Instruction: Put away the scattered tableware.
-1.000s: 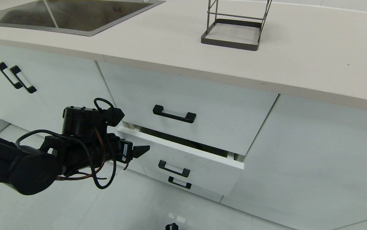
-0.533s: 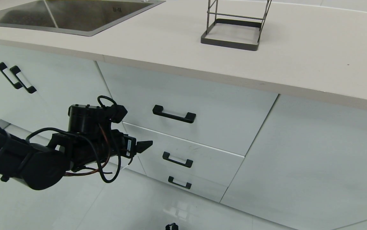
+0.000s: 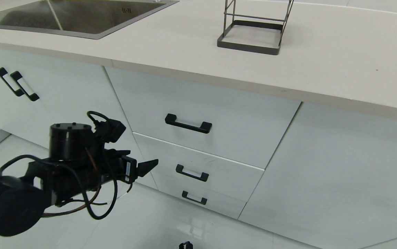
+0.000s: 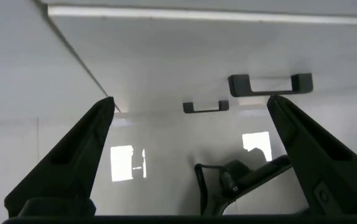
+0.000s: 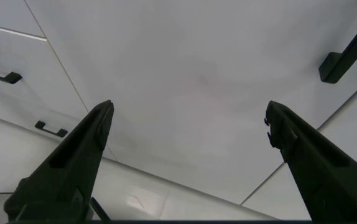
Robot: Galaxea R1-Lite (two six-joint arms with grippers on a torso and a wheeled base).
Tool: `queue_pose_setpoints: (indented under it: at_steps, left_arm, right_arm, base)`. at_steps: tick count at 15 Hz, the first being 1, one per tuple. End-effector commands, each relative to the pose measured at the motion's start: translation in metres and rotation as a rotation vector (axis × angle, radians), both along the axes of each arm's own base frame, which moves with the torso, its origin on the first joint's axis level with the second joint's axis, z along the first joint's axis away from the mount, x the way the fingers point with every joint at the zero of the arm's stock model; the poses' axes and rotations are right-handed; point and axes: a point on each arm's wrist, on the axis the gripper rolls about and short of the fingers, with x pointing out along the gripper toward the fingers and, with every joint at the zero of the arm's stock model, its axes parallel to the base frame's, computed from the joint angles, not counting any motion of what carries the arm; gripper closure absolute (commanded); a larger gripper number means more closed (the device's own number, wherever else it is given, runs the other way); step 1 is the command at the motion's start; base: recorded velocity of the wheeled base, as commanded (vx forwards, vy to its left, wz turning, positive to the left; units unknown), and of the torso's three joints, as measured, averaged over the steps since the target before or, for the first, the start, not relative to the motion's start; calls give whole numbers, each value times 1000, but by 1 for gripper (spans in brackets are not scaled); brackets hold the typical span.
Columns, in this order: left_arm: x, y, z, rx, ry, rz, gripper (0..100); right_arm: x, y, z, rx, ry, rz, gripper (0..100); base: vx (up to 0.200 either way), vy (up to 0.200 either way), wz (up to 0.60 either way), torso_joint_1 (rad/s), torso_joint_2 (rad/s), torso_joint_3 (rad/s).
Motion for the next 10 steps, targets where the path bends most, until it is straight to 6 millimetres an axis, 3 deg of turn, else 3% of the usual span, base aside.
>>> queue_pose_setpoints:
  at_steps: [1, 6, 7, 8, 10]
  left_arm:
    - [-50, 20, 16, -31, -145, 4, 0]
    - [-140, 60, 38, -102, -409, 82, 0]
    - [-150, 63, 38, -109, -437, 88, 0]
    - [-172, 70, 36, -122, -500, 109, 0]
    - [-202, 79, 20, -116, -520, 148, 0]
  right_arm:
    - [0, 0, 0, -1, 0, 2, 0]
    - [0, 0, 0, 4, 2, 2, 0]
    - [0, 0, 0, 4, 2, 0, 0]
    - [0, 0, 0, 4, 2, 0, 0]
    - [0, 0, 0, 6, 2, 2, 0]
  base:
    - [0, 0, 0, 0, 0, 0]
    - [0, 0, 0, 0, 0, 0]
    - [0, 0, 0, 0, 0, 0]
    - [0, 0, 0, 0, 0, 0]
    - [0, 0, -600, 0, 0, 5]
